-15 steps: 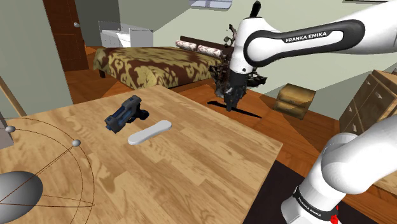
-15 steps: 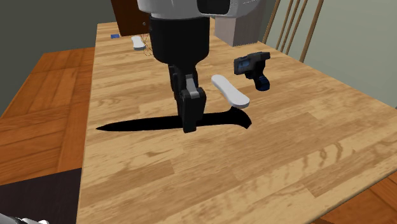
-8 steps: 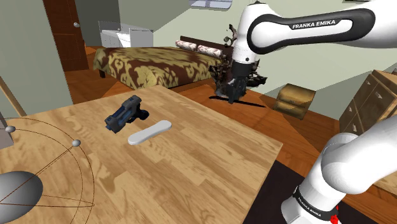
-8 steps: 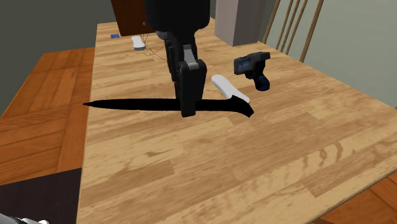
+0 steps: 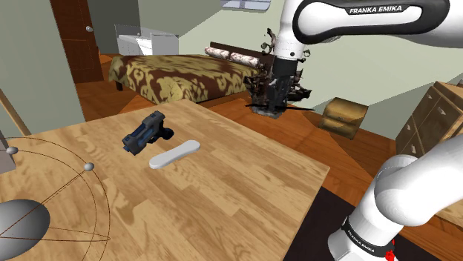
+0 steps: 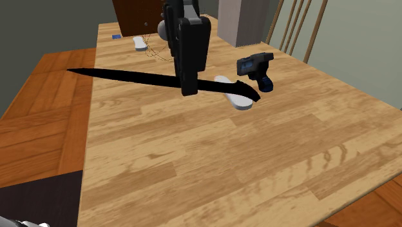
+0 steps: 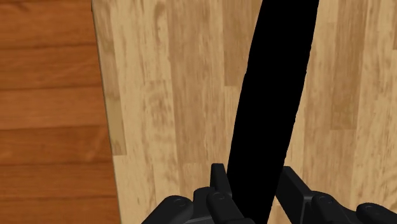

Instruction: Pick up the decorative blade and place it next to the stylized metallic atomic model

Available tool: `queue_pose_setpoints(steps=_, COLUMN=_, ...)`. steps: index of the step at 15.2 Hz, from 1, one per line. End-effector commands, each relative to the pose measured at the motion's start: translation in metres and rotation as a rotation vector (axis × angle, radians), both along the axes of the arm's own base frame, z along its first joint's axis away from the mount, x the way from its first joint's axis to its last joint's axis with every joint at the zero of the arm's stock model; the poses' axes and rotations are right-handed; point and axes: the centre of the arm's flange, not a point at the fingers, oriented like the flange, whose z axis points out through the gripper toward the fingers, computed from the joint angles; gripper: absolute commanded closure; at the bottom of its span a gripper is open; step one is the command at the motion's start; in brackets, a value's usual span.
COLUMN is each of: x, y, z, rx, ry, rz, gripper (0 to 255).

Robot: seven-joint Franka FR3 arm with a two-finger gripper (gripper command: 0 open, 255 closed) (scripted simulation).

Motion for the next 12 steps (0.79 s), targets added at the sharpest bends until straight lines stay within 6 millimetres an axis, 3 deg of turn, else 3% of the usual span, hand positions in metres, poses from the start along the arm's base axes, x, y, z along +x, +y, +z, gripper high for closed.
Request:
queue_pose_setpoints(steps=1, x=0.001, y=0.0, z=0.01, rx=0.0, ry=0.0, rz=0.0, gripper=255)
queue_pose_setpoints(steps=12, x=0.001, y=0.0, z=0.068, rx=0.0, ry=0.0, rz=0.0, gripper=255)
